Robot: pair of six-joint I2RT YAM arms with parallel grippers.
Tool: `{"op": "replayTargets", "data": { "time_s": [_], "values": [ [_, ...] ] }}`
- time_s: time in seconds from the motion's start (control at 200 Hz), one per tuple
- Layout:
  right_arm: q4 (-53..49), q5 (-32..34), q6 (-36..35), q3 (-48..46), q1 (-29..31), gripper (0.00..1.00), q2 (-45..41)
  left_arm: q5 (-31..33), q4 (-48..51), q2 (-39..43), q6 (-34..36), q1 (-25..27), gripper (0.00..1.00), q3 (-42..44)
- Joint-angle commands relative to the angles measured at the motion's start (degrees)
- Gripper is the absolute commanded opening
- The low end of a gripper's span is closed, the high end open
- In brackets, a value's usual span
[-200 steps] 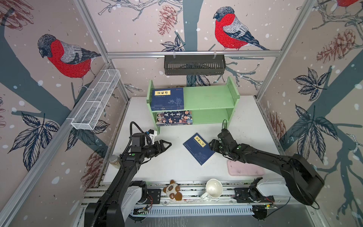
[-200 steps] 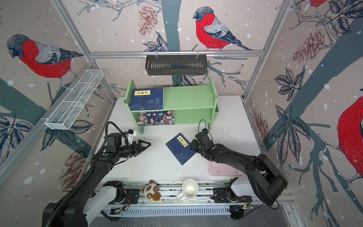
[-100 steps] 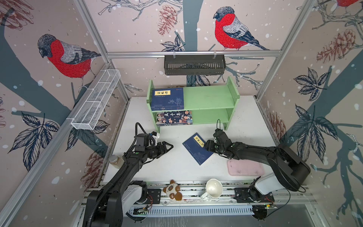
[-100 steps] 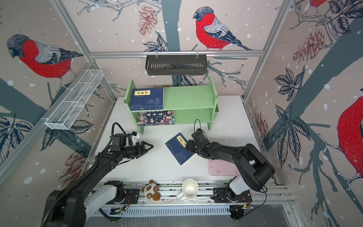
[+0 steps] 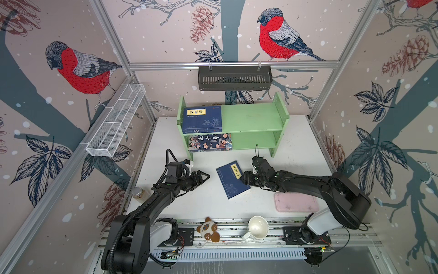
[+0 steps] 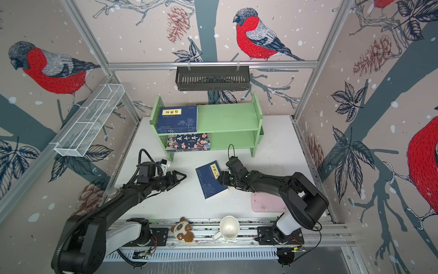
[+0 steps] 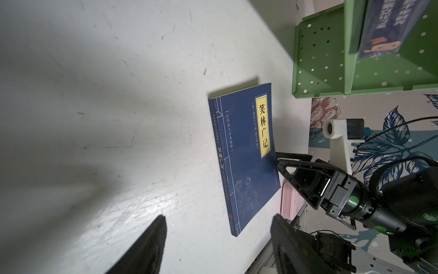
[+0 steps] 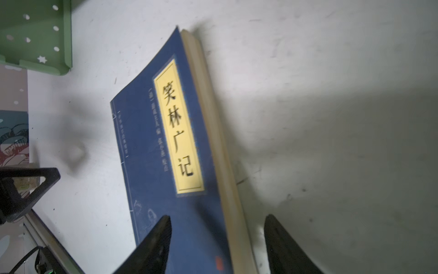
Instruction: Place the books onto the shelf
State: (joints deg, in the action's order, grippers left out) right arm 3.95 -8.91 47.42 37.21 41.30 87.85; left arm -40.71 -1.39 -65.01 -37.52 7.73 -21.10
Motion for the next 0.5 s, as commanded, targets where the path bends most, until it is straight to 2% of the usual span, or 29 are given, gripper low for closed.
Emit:
{"op": "replayTargets", "data": {
  "time_s": [0.0, 0.125, 0.495],
  "values": [
    [2.6, -1.8, -1.4, -0.6, -1.9, 0.64, 0.5, -0.5, -6.0, -1.0, -0.3, 0.9, 0.70, 0.7],
    [3.9, -5.2, -3.8, 0.3, -2.7, 0.63, 2.5, -1.4, -7.8, -3.0, 1.7, 2.2, 0.70, 0.4],
    [1.4, -15.6, -9.8, 4.5, -1.7, 0.54, 7.9, -1.1, -12.0, -9.3, 0.7, 5.9, 0.69, 1.2]
  ]
}}
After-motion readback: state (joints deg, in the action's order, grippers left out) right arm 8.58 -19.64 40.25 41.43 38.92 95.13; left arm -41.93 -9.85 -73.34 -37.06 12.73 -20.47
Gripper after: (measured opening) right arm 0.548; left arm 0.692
